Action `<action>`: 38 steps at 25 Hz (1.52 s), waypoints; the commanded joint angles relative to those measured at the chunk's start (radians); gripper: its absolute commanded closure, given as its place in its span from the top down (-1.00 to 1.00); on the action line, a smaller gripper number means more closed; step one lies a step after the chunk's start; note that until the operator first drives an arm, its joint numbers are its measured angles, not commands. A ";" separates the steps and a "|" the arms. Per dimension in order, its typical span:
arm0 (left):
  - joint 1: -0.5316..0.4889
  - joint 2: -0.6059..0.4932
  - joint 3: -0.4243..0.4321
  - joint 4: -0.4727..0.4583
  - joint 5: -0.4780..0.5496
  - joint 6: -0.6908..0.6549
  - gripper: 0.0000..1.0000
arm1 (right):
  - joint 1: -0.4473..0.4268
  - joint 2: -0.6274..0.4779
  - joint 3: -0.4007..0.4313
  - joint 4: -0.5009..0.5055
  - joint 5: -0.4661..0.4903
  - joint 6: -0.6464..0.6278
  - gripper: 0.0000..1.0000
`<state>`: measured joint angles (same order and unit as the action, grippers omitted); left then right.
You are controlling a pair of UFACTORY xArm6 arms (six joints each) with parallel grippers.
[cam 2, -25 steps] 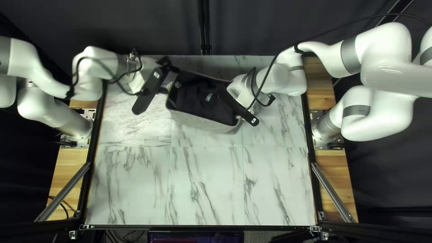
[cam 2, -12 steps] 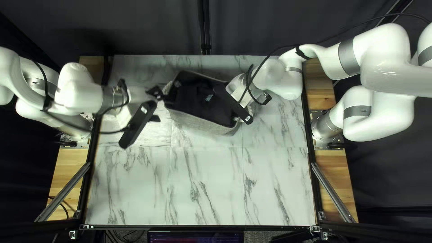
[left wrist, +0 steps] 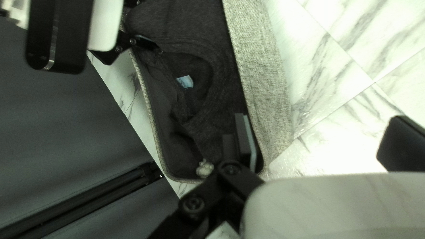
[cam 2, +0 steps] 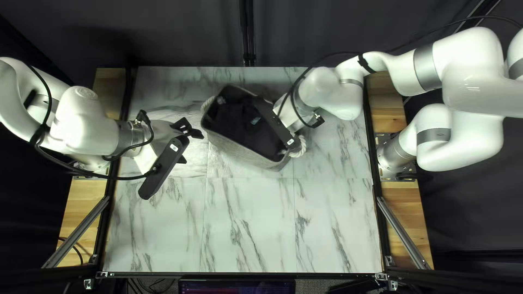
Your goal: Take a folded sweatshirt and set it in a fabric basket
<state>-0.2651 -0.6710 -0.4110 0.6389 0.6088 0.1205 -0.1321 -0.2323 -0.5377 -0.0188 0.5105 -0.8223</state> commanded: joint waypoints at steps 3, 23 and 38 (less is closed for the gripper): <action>-0.025 -0.012 -0.024 -0.023 0.041 -0.017 1.00 | 0.002 -0.223 0.042 0.063 0.127 0.042 1.00; -0.149 -0.160 -0.120 -0.236 0.390 -0.151 1.00 | -0.187 -0.753 0.078 0.300 0.620 0.218 1.00; -0.225 -0.180 -0.080 -0.217 0.411 -0.267 1.00 | -0.283 -0.670 -0.015 0.277 0.670 0.200 1.00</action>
<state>-0.4930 -0.8547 -0.4912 0.4188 1.0241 -0.1487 -0.4144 -0.9031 -0.5520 0.2590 1.1804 -0.6221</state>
